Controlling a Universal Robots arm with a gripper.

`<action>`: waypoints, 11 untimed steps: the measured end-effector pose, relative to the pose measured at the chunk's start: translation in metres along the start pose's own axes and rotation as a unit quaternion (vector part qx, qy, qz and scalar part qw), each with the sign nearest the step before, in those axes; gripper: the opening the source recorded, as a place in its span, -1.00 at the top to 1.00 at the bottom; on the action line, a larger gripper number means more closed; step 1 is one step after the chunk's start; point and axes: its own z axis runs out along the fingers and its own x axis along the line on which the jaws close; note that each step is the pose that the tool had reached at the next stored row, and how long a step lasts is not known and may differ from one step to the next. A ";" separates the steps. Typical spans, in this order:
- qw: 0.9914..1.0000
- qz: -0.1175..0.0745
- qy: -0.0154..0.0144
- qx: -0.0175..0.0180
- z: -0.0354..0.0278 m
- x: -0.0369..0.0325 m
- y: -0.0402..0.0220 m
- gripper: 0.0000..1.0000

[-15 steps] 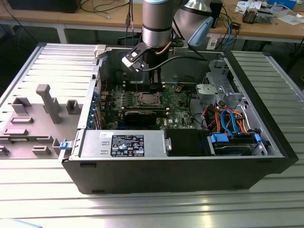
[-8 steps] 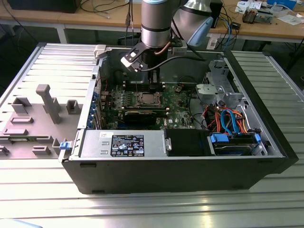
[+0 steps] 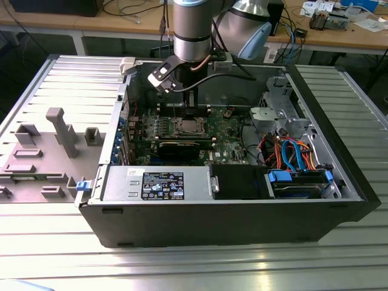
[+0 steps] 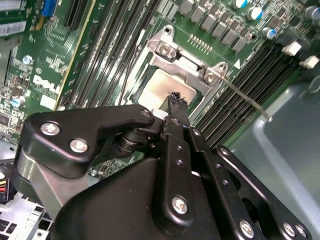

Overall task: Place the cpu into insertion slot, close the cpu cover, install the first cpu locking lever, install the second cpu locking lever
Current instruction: 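Close the cpu cover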

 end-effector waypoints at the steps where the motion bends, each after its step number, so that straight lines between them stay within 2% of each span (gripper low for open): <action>1: 1.000 0.000 0.000 0.000 0.0007 0.0001 -0.0019 0.79; 4: 1.000 0.000 0.000 0.000 0.0035 0.0004 -0.0076 0.79; 11: 1.000 -0.010 0.000 -0.001 0.0110 0.0007 -0.0158 0.79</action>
